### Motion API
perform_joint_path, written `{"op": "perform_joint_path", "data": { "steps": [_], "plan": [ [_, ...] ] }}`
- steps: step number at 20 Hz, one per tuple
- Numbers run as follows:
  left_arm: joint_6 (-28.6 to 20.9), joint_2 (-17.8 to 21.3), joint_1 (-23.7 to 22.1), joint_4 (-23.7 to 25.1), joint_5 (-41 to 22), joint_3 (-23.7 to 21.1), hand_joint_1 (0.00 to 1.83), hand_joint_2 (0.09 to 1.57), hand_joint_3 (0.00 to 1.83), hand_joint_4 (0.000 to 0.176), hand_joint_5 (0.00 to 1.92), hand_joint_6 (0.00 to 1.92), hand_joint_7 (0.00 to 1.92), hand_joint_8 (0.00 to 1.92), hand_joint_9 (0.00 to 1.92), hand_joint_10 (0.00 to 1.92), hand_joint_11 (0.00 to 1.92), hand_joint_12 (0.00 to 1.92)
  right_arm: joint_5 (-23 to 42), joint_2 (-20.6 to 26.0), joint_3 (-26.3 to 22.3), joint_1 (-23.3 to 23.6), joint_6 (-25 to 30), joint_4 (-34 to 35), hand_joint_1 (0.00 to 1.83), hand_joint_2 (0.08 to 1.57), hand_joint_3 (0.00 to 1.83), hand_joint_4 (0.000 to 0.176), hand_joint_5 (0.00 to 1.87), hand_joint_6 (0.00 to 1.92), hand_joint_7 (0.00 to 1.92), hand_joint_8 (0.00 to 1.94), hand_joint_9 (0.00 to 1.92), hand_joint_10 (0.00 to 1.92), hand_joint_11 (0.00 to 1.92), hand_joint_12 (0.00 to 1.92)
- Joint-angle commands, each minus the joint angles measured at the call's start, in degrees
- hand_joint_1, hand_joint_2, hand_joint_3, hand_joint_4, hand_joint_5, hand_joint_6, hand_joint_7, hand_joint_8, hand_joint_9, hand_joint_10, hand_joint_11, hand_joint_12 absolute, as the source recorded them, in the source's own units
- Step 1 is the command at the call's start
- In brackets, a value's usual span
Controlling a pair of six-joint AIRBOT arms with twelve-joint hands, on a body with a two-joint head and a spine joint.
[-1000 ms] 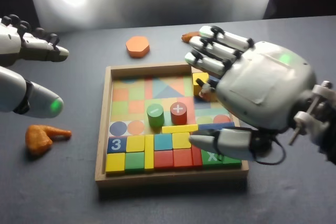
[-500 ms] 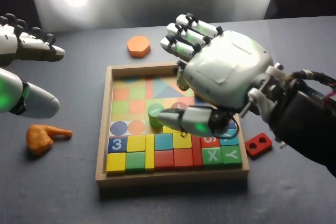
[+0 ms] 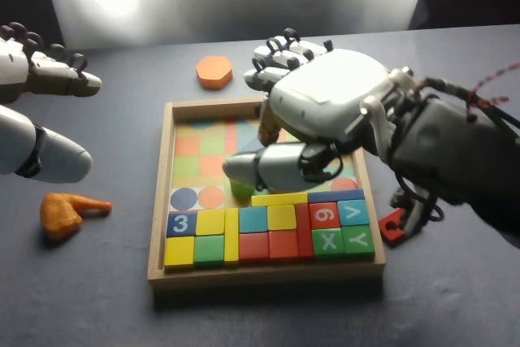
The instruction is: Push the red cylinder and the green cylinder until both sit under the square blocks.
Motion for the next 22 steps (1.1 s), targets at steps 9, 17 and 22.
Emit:
{"op": "perform_joint_path", "data": {
  "steps": [9, 17, 22],
  "plan": [
    [0.3, 0.5, -0.8, 1.1, -4.5, 0.1, 0.00, 1.19, 0.00, 0.016, 0.04, 0.00, 0.08, 0.00, 0.07, 0.00, 0.00, 0.32, 0.9, -1.8, 2.4, -0.8, -3.3, -0.7, 0.00, 1.15, 0.00, 0.000, 0.95, 0.00, 0.20, 0.00, 0.00, 0.00, 0.00, 0.00],
    [0.3, 0.5, -0.8, 1.1, -4.2, 0.1, 0.00, 1.19, 0.00, 0.024, 0.04, 0.00, 0.07, 0.00, 0.05, 0.00, 0.00, 0.23, 1.5, -2.1, 3.2, -1.8, -3.7, -0.8, 0.02, 1.16, 0.00, 0.000, 0.94, 0.00, 0.17, 0.00, 0.00, 0.00, 0.00, 0.00],
    [0.7, 0.5, -1.1, 1.1, -4.0, 0.1, 0.00, 1.18, 0.00, 0.014, 0.08, 0.00, 0.08, 0.00, 0.06, 0.00, 0.00, 0.30, 0.9, -1.6, 3.0, -2.7, -4.1, -0.8, 0.06, 1.15, 0.00, 0.000, 0.96, 0.01, 0.18, 0.00, 0.00, 0.00, 0.00, 0.00]
  ]
}}
